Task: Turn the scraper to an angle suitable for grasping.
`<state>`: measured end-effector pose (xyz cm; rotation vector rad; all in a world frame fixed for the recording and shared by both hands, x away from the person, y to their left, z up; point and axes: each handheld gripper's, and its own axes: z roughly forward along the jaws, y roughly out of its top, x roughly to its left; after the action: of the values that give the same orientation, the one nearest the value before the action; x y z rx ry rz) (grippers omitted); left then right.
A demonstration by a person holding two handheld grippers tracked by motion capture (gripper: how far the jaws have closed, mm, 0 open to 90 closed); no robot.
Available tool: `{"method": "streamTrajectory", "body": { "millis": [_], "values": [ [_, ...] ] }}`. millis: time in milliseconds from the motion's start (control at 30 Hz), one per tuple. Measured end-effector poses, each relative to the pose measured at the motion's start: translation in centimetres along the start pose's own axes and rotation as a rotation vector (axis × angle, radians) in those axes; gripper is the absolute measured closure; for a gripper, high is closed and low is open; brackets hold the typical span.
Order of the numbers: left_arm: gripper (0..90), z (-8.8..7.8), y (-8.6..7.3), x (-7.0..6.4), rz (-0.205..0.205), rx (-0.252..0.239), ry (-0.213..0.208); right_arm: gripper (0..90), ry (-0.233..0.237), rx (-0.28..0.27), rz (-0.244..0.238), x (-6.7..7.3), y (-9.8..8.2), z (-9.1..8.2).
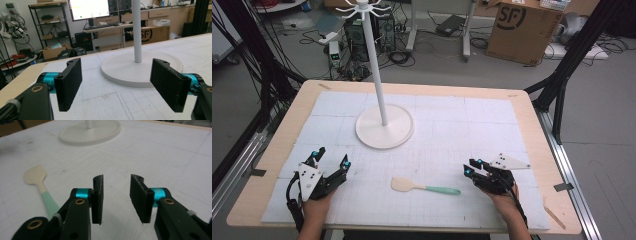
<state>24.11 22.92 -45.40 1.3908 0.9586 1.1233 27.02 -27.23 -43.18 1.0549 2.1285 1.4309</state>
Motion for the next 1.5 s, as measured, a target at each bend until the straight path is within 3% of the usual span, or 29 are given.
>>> {"method": "streamTrajectory", "body": {
  "millis": [267, 433, 567, 667, 833, 967, 1133, 1233, 1400, 1500],
  "values": [
    [26.2, 0.0, 0.0, 0.0, 0.001, -0.001, -0.002, 43.0, -0.156, -0.092, 0.091, -1.0, -0.8, -0.8],
    [26.2, 0.0, 0.0, 0.0, 0.003, -0.001, -0.003, 40.4, -0.192, -0.115, 0.095, -1.1, -1.3, -0.8],
    [26.1, 0.0, 0.0, 0.0, 0.002, -0.001, -0.002, 33.4, -0.232, -0.147, 0.082, -0.8, -1.6, -0.9],
    [26.1, 0.0, 0.0, 0.0, 0.001, -0.001, -0.002, 32.7, -0.279, -0.192, 0.079, -0.6, -1.9, -1.2],
    [25.7, 0.0, 0.0, -0.1, 0.003, -0.002, 0.001, 29.6, -0.398, -0.233, 0.098, -0.1, -2.3, -1.7],
    [24.9, 0.1, 0.0, -0.1, 0.006, 0.008, 0.003, 25.7, -0.443, -0.264, 0.090, 0.0, -2.6, -1.9],
    [25.6, 0.2, 0.1, -0.1, 0.011, 0.021, 0.002, 24.8, -0.437, -0.279, 0.084, 0.0, -2.7, -1.8],
    [34.8, 0.3, 0.1, -0.1, 0.010, 0.030, -0.011, 24.6, -0.433, -0.284, 0.081, 0.1, -2.7, -1.9],
    [22.1, 0.5, 0.1, -0.1, 0.007, 0.051, -0.002, 21.7, -0.453, -0.306, 0.091, -0.1, -2.8, -2.0],
    [20.0, 0.6, 0.2, -0.2, 0.023, 0.058, -0.018, 20.7, -0.457, -0.311, 0.092, -0.1, -2.8, -1.9]
  ]
}}
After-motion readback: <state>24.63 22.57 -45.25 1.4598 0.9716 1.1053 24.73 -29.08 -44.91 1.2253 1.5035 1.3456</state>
